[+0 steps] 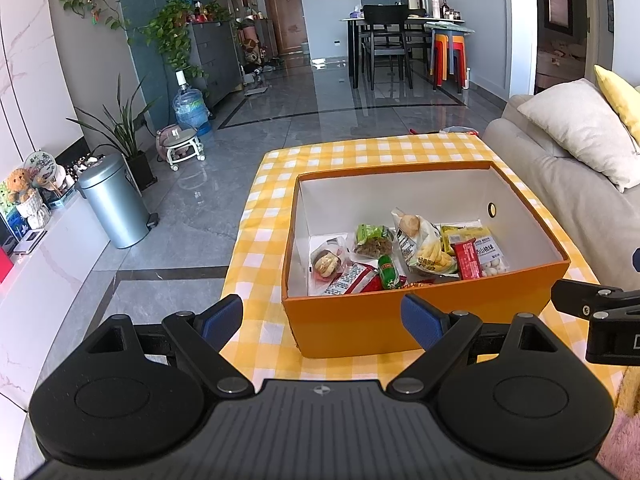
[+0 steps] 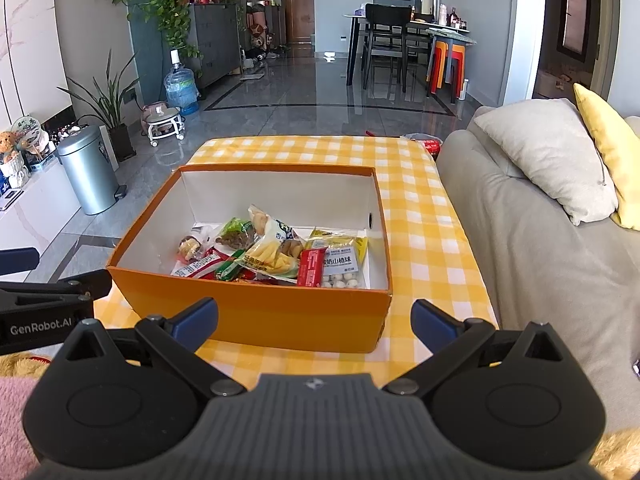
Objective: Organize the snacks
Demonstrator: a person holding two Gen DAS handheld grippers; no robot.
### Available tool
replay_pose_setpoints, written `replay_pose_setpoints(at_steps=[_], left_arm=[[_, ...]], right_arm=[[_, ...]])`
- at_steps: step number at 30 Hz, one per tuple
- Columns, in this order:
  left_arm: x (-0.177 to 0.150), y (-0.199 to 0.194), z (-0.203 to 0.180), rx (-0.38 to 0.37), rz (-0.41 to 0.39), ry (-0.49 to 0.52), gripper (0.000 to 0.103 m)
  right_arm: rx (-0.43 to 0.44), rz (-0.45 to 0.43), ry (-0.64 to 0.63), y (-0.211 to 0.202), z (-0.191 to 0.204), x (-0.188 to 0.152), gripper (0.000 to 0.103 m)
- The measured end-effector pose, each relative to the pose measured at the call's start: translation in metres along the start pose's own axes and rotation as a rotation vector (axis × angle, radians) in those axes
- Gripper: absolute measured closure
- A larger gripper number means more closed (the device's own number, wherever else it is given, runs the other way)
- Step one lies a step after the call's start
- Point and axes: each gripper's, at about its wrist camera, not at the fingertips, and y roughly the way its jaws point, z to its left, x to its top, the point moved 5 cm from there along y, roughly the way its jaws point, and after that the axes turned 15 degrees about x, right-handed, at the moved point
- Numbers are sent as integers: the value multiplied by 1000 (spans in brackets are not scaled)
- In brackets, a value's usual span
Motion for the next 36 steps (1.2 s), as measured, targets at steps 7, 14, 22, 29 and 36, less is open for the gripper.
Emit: replay_pose_setpoints(at_steps=[7,14,22,29,36], left_arm=[[-3,-3,1,6,-1,-6,0],[-3,-6,2,-2,-2,-9,0],[-2,-12,4,-4,-3,-23,0],[-2,-17,4,8,-16,-19,0],[0,-23,7,-3,-31,-28,0]], right_arm=[[-1,-5,-3,-2,2,-1,4],[-3,-4,-8,-4,4,-2,4],[-4,-5,0,-8,4,-3,4],[-9,-11,-4,-11,4,-3,4],[-12,-19,-11,-16,9,-2,4]])
